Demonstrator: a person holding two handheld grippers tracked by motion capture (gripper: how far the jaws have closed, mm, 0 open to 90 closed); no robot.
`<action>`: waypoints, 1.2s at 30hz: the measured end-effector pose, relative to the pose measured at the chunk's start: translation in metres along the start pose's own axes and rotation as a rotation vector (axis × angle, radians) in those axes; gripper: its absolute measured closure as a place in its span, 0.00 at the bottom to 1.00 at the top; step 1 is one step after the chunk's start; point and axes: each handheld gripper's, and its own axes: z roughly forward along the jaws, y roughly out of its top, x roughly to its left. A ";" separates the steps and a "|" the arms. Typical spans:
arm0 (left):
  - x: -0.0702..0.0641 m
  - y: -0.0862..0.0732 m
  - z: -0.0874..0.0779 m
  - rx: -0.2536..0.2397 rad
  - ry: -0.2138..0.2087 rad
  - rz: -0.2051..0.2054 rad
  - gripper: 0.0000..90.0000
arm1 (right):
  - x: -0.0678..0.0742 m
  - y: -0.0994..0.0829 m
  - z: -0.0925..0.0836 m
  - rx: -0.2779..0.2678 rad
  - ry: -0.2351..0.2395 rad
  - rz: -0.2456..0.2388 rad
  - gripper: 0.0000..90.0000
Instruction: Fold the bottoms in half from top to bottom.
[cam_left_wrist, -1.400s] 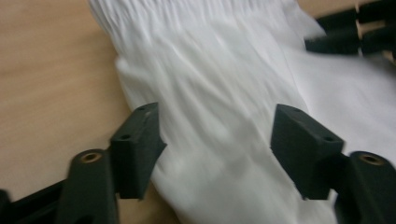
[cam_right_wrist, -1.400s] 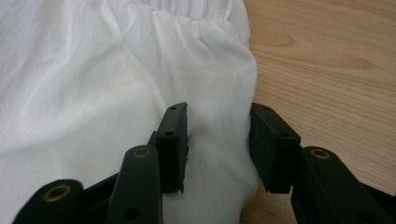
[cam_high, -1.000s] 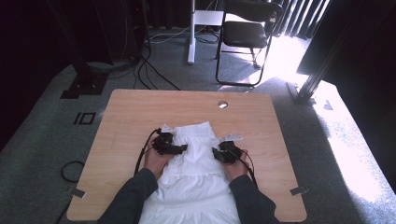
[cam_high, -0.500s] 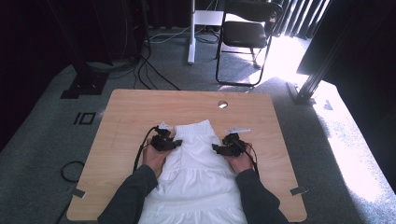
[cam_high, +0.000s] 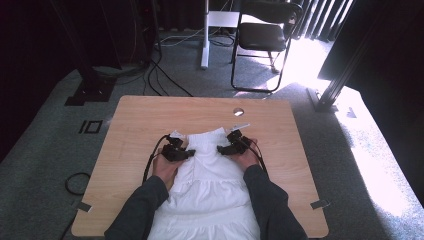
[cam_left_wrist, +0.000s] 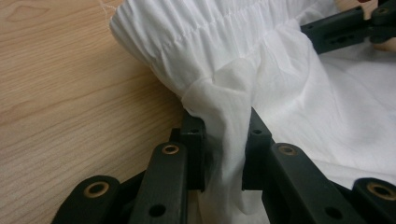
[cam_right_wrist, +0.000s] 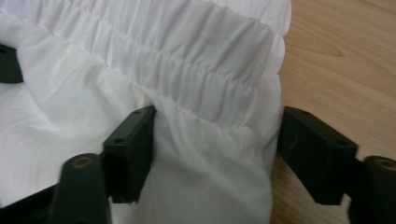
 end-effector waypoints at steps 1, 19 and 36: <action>0.000 0.000 0.000 0.000 0.000 0.000 0.85 | 0.000 0.000 0.000 0.000 0.000 0.000 0.36; -0.002 0.030 -0.011 0.031 0.068 0.094 0.94 | -0.003 0.009 -0.017 -0.049 0.060 0.043 0.92; -0.018 0.130 -0.090 -0.208 0.106 0.222 0.93 | -0.011 0.091 -0.118 -0.357 0.001 -0.025 0.91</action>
